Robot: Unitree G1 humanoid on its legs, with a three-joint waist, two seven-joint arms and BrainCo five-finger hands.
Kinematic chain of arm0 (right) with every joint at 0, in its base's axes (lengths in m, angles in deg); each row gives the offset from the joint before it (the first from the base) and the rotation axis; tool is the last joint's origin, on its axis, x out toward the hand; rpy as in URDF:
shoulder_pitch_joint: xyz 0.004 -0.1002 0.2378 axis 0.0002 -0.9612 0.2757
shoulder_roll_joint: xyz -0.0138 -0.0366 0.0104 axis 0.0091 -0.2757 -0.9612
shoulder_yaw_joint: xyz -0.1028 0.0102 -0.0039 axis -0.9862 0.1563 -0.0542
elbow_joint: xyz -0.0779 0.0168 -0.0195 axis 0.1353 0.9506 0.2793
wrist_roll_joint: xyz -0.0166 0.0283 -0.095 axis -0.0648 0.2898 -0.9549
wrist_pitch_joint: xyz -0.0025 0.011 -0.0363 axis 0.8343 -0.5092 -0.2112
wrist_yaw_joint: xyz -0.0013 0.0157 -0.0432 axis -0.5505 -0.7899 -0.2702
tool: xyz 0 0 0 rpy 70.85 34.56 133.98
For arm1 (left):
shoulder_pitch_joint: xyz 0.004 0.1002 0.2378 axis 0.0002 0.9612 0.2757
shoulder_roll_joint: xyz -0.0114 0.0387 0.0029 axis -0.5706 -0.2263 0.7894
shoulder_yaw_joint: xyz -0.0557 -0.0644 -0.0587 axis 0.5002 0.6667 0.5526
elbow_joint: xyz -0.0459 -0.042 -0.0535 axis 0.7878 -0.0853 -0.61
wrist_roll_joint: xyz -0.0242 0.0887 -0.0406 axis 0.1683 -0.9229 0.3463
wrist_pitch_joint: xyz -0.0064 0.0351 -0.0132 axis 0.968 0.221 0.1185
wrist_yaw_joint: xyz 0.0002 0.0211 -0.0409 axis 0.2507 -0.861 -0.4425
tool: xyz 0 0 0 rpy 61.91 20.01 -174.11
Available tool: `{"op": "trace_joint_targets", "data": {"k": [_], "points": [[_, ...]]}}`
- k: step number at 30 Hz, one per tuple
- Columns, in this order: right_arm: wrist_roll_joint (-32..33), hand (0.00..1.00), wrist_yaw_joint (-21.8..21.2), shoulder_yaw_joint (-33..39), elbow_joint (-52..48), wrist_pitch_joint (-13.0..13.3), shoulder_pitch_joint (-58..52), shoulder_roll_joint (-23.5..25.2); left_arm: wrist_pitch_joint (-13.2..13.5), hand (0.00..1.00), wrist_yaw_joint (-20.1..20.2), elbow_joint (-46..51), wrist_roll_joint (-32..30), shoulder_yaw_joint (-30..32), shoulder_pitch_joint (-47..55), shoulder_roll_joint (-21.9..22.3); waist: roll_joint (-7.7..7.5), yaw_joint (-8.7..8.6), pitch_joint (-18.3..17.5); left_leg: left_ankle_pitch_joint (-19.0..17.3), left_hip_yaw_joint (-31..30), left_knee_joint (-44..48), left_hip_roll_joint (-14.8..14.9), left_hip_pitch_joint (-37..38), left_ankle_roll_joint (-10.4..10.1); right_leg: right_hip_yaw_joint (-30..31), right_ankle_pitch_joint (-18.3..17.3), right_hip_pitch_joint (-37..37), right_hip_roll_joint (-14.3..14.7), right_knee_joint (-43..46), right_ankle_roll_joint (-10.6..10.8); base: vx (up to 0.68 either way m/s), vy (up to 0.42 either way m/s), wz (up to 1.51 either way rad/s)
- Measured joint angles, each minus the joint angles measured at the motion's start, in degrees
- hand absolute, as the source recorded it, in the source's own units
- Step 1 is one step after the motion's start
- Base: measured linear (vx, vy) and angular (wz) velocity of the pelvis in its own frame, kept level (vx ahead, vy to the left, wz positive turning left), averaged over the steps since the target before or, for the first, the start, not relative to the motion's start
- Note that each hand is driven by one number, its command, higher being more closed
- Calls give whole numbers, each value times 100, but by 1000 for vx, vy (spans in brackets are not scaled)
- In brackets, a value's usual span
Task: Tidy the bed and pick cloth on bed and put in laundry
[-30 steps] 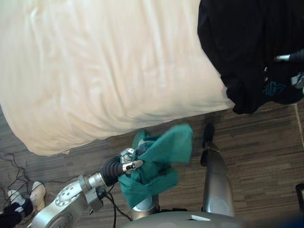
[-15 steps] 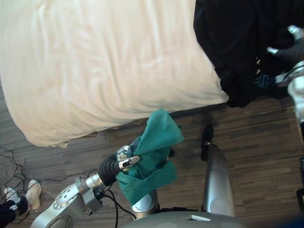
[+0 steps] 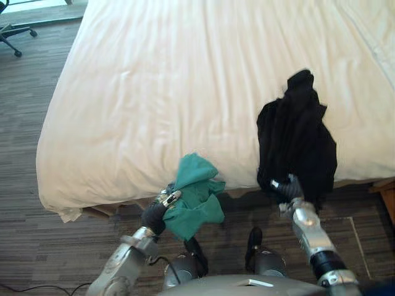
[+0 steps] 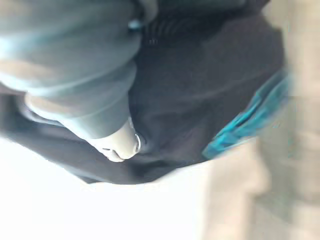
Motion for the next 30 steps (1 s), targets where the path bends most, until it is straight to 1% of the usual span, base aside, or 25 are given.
{"op": "trace_joint_targets", "data": {"k": [5, 6, 7, 8, 9, 10, 11, 12, 13, 14, 15, 16, 17, 19, 20, 21, 22, 23, 24, 25, 26, 27, 28, 29, 30], "points": [[97, 100, -213, 160, 212, -123, -406, 157, -11, 100, -433, -59, -1039, -51, -125, 755, -10, -48, -75, 69, -693, -133, -130, 83, 29, -132, -108, 300, -100, 173, -20, 39, 14, 56], [106, 100, -236, 316, 176, -174, -622, 210, -53, 100, -556, -60, -1443, -78, -95, 1030, 3, -55, -85, 132, -1040, -185, -130, 90, 36, 134, -199, 321, -93, 513, -143, 0, 9, 109], [115, 100, -236, 394, 110, -183, -711, 252, -70, 100, -598, -61, -1562, -80, -77, 1114, -6, -72, -84, 142, -1215, -182, -136, 84, 45, 395, -275, 322, -79, 694, -261, -14, -3, 146], [163, 100, -224, 505, -123, -189, -954, 363, -90, 100, -682, -70, -1813, -83, -15, 1264, -23, -131, -89, 185, -1635, -195, -156, 87, 58, 1043, -432, 296, 3, 1079, -439, -34, -68, 164], [232, 100, -220, 498, -336, -189, -1187, 484, -79, 100, -770, -67, -2056, -80, 114, 1367, -32, -174, -106, 262, -2034, -268, -157, 67, 44, 1881, -717, 326, 217, 1269, -367, -33, -71, 173], [276, 100, -213, 454, -422, -185, -1316, 574, -77, 100, -786, -65, -2135, -52, 188, 1360, -132, -192, -163, 265, -2177, -365, -205, 64, 1, 2237, -803, 351, 320, 1272, -263, -30, -138, 162], [332, 100, -181, 348, -457, -173, -1512, 705, -70, 100, -839, -70, -2294, 42, 346, 1365, -434, -159, -315, 418, -2426, -570, -417, 71, -40, 2497, -1079, 409, 284, 1229, -160, -2, -156, 109], [334, 100, -182, 265, -451, -180, -1563, 756, -71, 100, -883, -70, -2338, 66, 427, 1378, -539, -111, -383, 487, -2534, -676, -492, 64, -53, 2502, -1220, 481, 230, 1134, -100, -8, -193, 112], [333, 100, -169, 181, -498, -172, -1698, 842, -78, 100, -928, -70, -2456, 56, 552, 1400, -614, 14, -432, 674, -2749, -901, -550, 68, -102, 2264, -1420, 674, 177, 806, 12, -46, -207, 103], [338, 100, -171, 90, -582, -175, -1712, 865, -91, 100, -1015, -71, -2554, 57, 607, 1492, -612, 80, -433, 815, -2971, -989, -530, -37, -145, 1989, -1467, 811, 198, 551, 219, -67, -155, 102], [343, 100, -170, 47, -673, -177, -1723, 851, -106, 100, -1040, -67, -2565, 60, 629, 1564, -567, 131, -394, 852, -3067, -988, -493, -54, -167, 1859, -1449, 874, 232, 503, 225, -93, -169, 92], [380, 100, -169, -51, -920, -172, -1825, 818, -107, 100, -1080, -64, -2564, 127, 760, 1739, -448, 268, -341, 959, -3227, -981, -454, -71, -202, 1641, -1411, 1015, 282, 407, 245, -48, -77, 61], [384, 100, -167, -72, -1015, -167, -1867, 817, -109, 100, -1093, -66, -2564, 178, 826, 1781, -389, 353, -329, 982, -3306, -972, -452, -94, -198, 1559, -1405, 1052, 296, 384, 250, -34, -85, 83], [551, 100, -38, -103, -1474, -95, -2112, 804, -89, 100, -1273, -68, -2556, 457, 888, 2009, -258, 444, -393, 1191, -3755, -954, -504, -364, -218, 974, -1395, 1155, 316, 373, 248, -15, -75, 108], [578, 100, 3, -124, -1572, -44, -2164, 790, -44, 100, -1327, -67, -2551, 534, 870, 2054, -221, 439, -400, 1239, -3782, -955, -528, -456, -182, 783, -1397, 1153, 303, 398, 244, -21, -32, 127], [612, 100, 98, -111, -1727, 15, -2200, 771, 55, 100, -1495, -64, -2537, 656, 817, 2104, -115, 440, -367, 1035, -3347, -950, -487, -585, 167, 432, -1385, 1193, 252, 435, 215, -30, 20, 113], [623, 100, 146, -111, -1818, 15, -2200, 773, 67, 100, -1545, -67, -2536, 724, 778, 2136, -123, 439, -315, 843, -2820, -852, -418, -625, 390, 268, -1325, 1252, 253, 416, 116, -7, 39, 157], [664, 100, 229, -112, -1998, 40, -2209, 778, 137, 100, -1644, -109, -2530, 872, 699, 2196, -195, 395, -179, 397, -1776, -523, -240, -746, 678, -16, -1204, 1376, 170, 429, -62, 24, 72, 151], [663, 100, 261, -122, -2089, 82, -2352, 778, 278, 100, -1666, -279, -2504, 890, 547, 2223, -193, 413, -181, 104, -1062, -184, -56, -803, 588, -229, -1182, 1497, 47, 451, -94, 48, 73, 142], [658, 100, 324, -148, -2111, 123, -2390, 770, 380, 100, -1736, -454, -2513, 885, 479, 2228, -187, 434, -185, -44, -811, -61, 7, -825, 430, -385, -1191, 1549, 39, 454, -96, 55, 70, 120], [645, 100, 404, -208, -2097, 194, -2405, 769, 452, 100, -1885, -841, -2548, 890, 255, 2220, -235, 397, -186, -321, -549, 62, -15, -832, 201, -699, -1184, 1695, -53, 373, -142, 79, 88, 114], [577, 100, 378, -263, -2086, 234, -2378, 878, 450, 100, -2083, -1004, -2540, 938, 5, 2086, -554, 387, -235, -448, -360, 585, -106, -1065, 412, -867, -1464, 1729, -373, 248, -234, 90, 87, 93], [540, 100, 364, -266, -2091, 252, -2318, 911, 455, 100, -2155, -1047, -2540, 930, -118, 2039, -518, 438, -222, -340, -324, 1163, -41, -1214, 616, -903, -1615, 1753, -388, 320, 110, 133, 95, 50], [527, 100, 355, -269, -2115, 284, -2273, 799, 452, 100, -2196, -1093, -2537, 870, -102, 2138, -192, 451, -224, -69, -344, 1354, 205, -1148, 490, -913, -1567, 1767, -227, 508, 255, 160, 141, 80], [426, 100, 386, -226, -1876, 252, -2159, 827, 454, 100, -2269, -1187, -2538, 772, -269, 2145, -277, 187, -216, -12, -561, 1076, -89, -1142, 654, -1062, -1464, 1754, -429, 891, 230, 167, 164, 99]]}}
